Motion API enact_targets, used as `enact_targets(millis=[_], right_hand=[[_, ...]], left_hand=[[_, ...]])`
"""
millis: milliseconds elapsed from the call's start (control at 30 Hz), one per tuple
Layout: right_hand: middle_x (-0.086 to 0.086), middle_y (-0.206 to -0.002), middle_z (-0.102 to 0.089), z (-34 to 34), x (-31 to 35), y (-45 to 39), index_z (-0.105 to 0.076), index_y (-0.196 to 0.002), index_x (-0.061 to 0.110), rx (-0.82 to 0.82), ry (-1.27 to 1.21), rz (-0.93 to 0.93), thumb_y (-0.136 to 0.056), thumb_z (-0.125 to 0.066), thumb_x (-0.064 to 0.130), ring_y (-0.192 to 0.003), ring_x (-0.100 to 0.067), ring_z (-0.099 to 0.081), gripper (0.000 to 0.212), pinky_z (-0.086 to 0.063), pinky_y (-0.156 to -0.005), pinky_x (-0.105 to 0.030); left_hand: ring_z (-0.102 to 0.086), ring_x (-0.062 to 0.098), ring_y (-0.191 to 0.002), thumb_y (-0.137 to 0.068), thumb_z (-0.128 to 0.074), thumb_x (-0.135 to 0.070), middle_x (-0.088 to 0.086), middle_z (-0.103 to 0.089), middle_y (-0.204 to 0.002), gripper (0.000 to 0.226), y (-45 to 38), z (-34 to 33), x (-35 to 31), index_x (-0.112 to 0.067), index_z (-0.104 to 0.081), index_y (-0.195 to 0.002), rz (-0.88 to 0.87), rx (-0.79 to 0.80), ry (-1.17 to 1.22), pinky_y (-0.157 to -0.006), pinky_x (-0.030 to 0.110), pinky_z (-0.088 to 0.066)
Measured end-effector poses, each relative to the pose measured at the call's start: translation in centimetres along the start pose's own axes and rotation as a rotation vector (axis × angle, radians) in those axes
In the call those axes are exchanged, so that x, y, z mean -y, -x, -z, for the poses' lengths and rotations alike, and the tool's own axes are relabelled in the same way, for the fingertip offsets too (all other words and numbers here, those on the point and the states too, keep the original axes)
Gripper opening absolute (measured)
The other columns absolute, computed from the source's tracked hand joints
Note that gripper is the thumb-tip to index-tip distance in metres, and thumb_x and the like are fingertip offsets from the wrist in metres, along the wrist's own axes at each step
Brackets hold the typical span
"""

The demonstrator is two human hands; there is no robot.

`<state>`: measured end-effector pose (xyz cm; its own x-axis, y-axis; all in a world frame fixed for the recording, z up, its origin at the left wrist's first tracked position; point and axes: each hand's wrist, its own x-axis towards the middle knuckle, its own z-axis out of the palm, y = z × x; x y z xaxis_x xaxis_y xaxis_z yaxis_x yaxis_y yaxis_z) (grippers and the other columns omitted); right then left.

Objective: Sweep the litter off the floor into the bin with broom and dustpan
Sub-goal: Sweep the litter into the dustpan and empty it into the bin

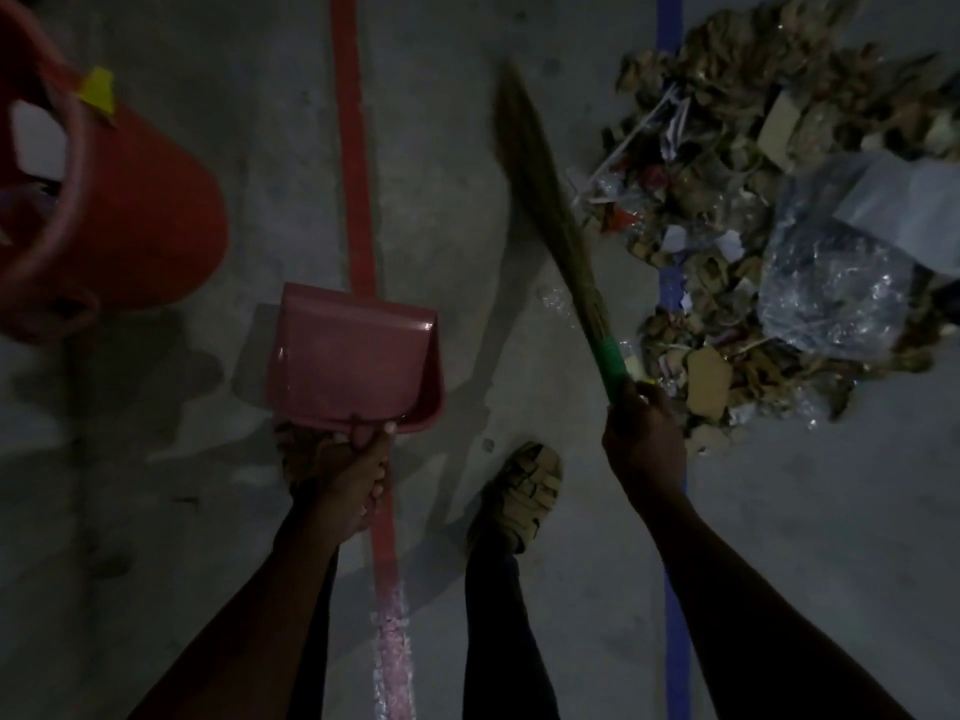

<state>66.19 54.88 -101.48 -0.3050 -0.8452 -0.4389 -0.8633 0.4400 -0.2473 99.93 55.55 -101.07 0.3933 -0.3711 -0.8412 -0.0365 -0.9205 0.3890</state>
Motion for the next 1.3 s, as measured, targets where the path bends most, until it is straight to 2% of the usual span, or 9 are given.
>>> enact_targets(millis=[100,200,400,600,800,900,1000,1167,1300], right_hand=[[-0.011,-0.135,-0.051,0.1,-1.2,1.8,-0.051,-0.138,0.011,-0.04,-0.072,0.048,-0.094,-0.061,0.017,-0.075,-0.031,-0.062,0.045,-0.049,-0.053,-0.034],[-0.01,-0.135,-0.053,-0.9,-2.9,3.4,-0.054,-0.137,0.011,-0.017,-0.073,0.164,-0.092,-0.063,0.019,-0.062,-0.026,-0.06,0.047,-0.041,-0.045,-0.027],[-0.002,-0.134,-0.052,-3.2,-6.3,5.0,-0.05,-0.142,0.022,0.223,0.092,0.161,-0.095,-0.055,0.026,-0.063,-0.021,-0.057,0.047,-0.053,-0.049,-0.035],[-0.008,-0.136,-0.048,-0.4,-8.5,4.3,-0.048,-0.139,0.016,0.072,0.11,-0.11,-0.097,-0.055,0.022,-0.062,-0.028,-0.052,0.043,-0.04,-0.045,-0.031],[-0.014,-0.139,-0.05,3.0,-11.6,4.8,-0.049,-0.141,0.011,-0.043,0.094,0.091,-0.088,-0.063,0.013,-0.056,-0.037,-0.058,0.054,-0.046,-0.043,-0.035],[-0.012,-0.137,-0.052,3.1,-13.3,5.7,-0.051,-0.141,0.017,0.061,0.146,0.152,-0.091,-0.06,0.018,-0.057,-0.036,-0.06,0.051,-0.044,-0.044,-0.034],[-0.001,-0.144,-0.044,2.6,-16.0,5.6,-0.045,-0.145,0.024,0.195,0.244,0.058,-0.095,-0.054,0.022,-0.062,-0.026,-0.056,0.051,-0.045,-0.048,-0.032],[-0.009,-0.134,-0.05,3.5,-19.2,5.8,-0.046,-0.14,0.018,0.004,0.164,-0.125,-0.094,-0.056,0.011,-0.051,-0.023,-0.052,0.048,-0.046,-0.04,-0.032],[-0.01,-0.135,-0.049,4.5,-21.2,7.4,-0.054,-0.134,0.013,-0.138,0.145,-0.05,-0.091,-0.063,0.01,-0.05,-0.027,-0.051,0.044,-0.044,-0.04,-0.03]], left_hand=[[-0.04,0.015,-0.035,-0.073,-0.079,-0.064,0.003,-0.047,-0.046,0.06,0.2,-1.2,-0.1,-0.02,-0.048,-0.047,-0.01,0.014,-0.021,-0.046,0.022,-0.034],[-0.038,0.01,-0.031,-0.085,-0.076,-0.049,0.0,-0.045,-0.042,0.056,0.4,-2.4,0.2,-0.014,-0.045,-0.054,-0.011,-0.018,-0.034,-0.039,0.017,-0.032],[-0.036,0.013,-0.031,-0.085,-0.077,-0.047,0.002,-0.042,-0.046,0.057,0.9,-2.9,2.0,-0.016,-0.04,-0.055,-0.027,-0.021,-0.005,-0.04,0.019,-0.032],[-0.035,0.014,-0.035,-0.084,-0.078,-0.05,0.002,-0.041,-0.048,0.058,2.7,-4.2,2.8,-0.018,-0.04,-0.054,-0.002,0.005,-0.003,-0.044,0.02,-0.03],[-0.037,0.015,-0.036,-0.068,-0.081,-0.068,0.002,-0.042,-0.047,0.061,4.8,-7.3,2.0,-0.019,-0.044,-0.068,-0.065,0.06,-0.016,-0.046,0.021,-0.032],[-0.039,0.015,-0.04,-0.085,-0.077,-0.05,0.005,-0.041,-0.052,0.048,5.9,-8.9,1.8,-0.014,-0.046,-0.078,-0.09,0.05,-0.023,-0.04,0.016,-0.03],[-0.038,0.014,-0.034,-0.089,-0.074,-0.046,0.004,-0.041,-0.046,0.051,7.0,-10.2,1.9,-0.014,-0.042,-0.064,-0.095,0.047,-0.048,-0.038,0.016,-0.029],[-0.037,0.012,-0.033,-0.088,-0.074,-0.046,0.003,-0.042,-0.05,0.043,8.8,-11.6,3.7,-0.02,-0.046,-0.07,-0.118,0.095,-0.05,-0.039,0.015,-0.028],[-0.038,0.012,-0.032,-0.085,-0.075,-0.054,0.006,-0.045,-0.052,0.054,11.3,-11.7,6.0,-0.014,-0.046,-0.064,-0.084,0.113,-0.068,-0.037,0.014,-0.027]])
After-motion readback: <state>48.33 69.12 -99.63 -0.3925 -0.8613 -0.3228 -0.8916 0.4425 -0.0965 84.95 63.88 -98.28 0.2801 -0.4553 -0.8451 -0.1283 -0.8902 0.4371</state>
